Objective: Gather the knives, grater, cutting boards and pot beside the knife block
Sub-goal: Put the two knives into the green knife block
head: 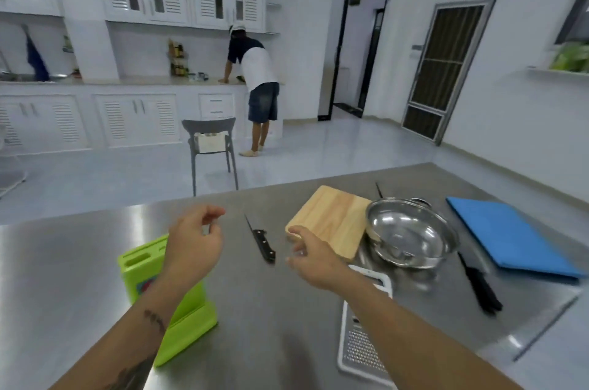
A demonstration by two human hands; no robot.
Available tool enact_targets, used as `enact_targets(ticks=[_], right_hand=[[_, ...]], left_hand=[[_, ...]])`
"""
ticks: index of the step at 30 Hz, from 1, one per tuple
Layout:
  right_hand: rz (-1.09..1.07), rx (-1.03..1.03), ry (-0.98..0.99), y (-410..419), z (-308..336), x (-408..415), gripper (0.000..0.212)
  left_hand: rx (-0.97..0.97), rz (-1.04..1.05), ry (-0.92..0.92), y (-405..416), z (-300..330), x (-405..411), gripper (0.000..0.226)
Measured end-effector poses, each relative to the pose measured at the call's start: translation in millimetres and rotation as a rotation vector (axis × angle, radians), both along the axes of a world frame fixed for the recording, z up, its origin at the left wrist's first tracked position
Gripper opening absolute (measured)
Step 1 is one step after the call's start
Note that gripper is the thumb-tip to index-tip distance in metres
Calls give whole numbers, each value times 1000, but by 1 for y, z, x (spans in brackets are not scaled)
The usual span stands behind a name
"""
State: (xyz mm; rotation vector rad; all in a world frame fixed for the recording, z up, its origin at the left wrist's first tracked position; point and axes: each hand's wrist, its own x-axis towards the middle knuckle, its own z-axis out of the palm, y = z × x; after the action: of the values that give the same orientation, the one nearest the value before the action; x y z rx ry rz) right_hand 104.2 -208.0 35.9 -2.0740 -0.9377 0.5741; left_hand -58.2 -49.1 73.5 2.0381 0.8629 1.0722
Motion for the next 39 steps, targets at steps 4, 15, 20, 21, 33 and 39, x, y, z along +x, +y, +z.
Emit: enact_targets(ticks=[4,15,20,21,33,39], right_hand=[[-158,2,-20,-63,5,45,59],[-502,-36,-96,-243,-2,176,56],[-545,-188,-111,-302,-29,233,62],[-546,-218,-112,-310,-35,241,62],[-454,-489,23,-327,-108,295,73],[-499,-605,-110,-311,-123,315,59]], left_hand=[[-110,-193,66,-32,-3,64,20],[-75,-612,245,-196,-35,218,23],[73,-794,425,-285,-88,284,38],[84,-809,476,-298,-98,294,41],[257,-623,966,-349,-180,345,54],[319,-582,1030,-346,-193,353,61]])
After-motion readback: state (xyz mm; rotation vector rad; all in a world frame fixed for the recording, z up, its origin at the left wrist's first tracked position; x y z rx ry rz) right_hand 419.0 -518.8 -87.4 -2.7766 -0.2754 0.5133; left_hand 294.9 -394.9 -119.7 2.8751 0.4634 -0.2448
